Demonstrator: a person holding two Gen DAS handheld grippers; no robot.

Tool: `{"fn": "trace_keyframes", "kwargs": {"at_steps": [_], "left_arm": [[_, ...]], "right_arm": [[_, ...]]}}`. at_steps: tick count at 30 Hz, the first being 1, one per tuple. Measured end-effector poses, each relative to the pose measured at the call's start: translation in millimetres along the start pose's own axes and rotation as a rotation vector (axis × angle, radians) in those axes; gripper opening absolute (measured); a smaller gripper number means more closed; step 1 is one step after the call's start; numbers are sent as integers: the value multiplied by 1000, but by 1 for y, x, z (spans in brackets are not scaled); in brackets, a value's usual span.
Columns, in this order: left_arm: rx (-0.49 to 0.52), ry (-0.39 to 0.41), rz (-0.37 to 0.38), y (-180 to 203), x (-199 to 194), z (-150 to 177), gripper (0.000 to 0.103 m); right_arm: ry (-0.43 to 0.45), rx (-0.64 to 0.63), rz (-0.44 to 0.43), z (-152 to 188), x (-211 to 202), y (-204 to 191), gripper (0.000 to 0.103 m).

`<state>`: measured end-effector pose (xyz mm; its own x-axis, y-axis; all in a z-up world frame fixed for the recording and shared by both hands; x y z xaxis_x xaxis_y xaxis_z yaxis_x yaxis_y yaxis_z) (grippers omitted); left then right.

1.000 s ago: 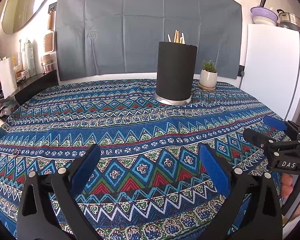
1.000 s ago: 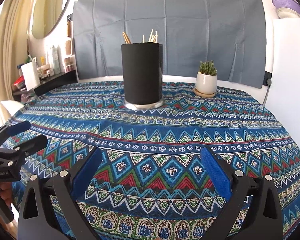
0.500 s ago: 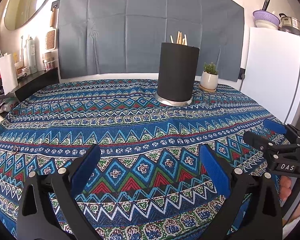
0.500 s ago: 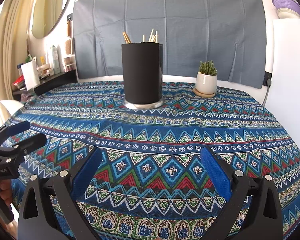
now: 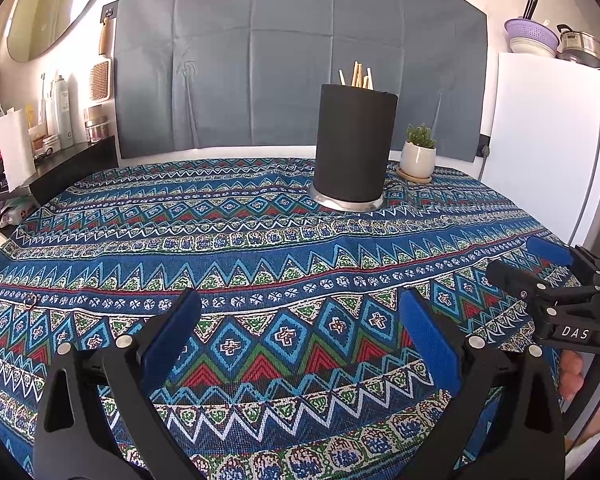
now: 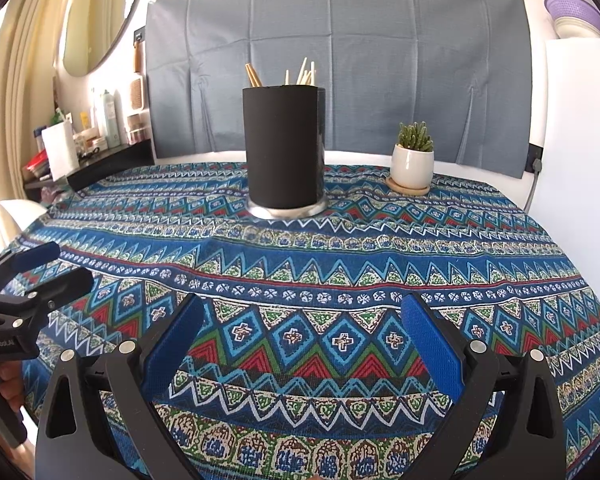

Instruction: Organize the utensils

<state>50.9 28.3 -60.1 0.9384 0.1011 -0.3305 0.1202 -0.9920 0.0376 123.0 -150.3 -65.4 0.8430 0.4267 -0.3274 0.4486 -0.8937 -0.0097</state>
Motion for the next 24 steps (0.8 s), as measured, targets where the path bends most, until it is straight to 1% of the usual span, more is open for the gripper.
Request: {"fn": "trace_keyframes", "kwargs": {"at_steps": [12, 24], "left_arm": [[-11, -3, -3, -1, -1, 0, 97], [-1, -8, 6, 2, 1, 0, 97]], "right_arm": [[2, -1, 3, 0, 0, 1, 95], [3, -1, 6, 0, -1, 1, 95]]}}
Point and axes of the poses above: each gripper's, at about its wrist camera, not at the fingertips, and x roughly the way its jaws point, y to its right, z to its underside, the point moved 8 cm from there along x, roughly the way its jaws point, and after that the axes turned 7 degrees about y, right-handed, at the moved point
